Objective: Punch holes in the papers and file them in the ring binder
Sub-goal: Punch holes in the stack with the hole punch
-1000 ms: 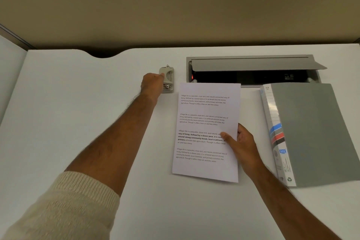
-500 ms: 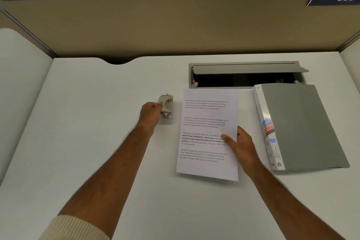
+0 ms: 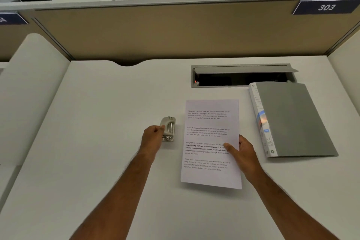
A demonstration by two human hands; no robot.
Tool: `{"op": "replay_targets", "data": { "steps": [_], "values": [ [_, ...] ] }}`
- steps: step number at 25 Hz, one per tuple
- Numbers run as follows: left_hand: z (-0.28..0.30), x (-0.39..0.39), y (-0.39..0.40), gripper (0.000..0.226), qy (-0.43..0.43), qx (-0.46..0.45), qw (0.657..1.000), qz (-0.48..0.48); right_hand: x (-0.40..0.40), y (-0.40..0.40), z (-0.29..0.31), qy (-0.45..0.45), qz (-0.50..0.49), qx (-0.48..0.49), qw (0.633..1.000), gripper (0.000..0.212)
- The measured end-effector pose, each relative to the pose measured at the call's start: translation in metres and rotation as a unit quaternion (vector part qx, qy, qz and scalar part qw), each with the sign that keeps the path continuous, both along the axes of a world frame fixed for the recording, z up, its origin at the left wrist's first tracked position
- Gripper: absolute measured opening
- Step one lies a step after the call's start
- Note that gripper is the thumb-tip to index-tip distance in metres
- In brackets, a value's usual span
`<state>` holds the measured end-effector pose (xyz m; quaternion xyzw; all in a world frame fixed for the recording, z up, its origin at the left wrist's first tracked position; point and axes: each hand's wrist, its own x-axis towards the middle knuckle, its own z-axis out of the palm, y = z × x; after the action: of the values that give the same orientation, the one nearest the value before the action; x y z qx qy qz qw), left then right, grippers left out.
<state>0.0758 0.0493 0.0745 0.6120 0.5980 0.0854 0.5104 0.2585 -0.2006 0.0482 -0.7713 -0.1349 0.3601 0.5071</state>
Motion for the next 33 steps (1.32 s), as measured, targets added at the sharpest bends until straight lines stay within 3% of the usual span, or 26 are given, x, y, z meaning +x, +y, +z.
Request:
{"op": "replay_targets", "data": {
  "steps": [16, 33],
  "values": [
    [-0.035, -0.065, -0.087, 0.022, 0.006, -0.04, 0.999, 0.009, -0.042, -0.042, -0.017, 0.035, 0.012, -0.014, 0.999, 0.033],
    [-0.047, -0.074, -0.096, 0.025, 0.016, -0.047, 0.999, -0.009, -0.066, -0.032, -0.024, 0.021, 0.037, -0.019, 0.999, 0.033]
  ]
}}
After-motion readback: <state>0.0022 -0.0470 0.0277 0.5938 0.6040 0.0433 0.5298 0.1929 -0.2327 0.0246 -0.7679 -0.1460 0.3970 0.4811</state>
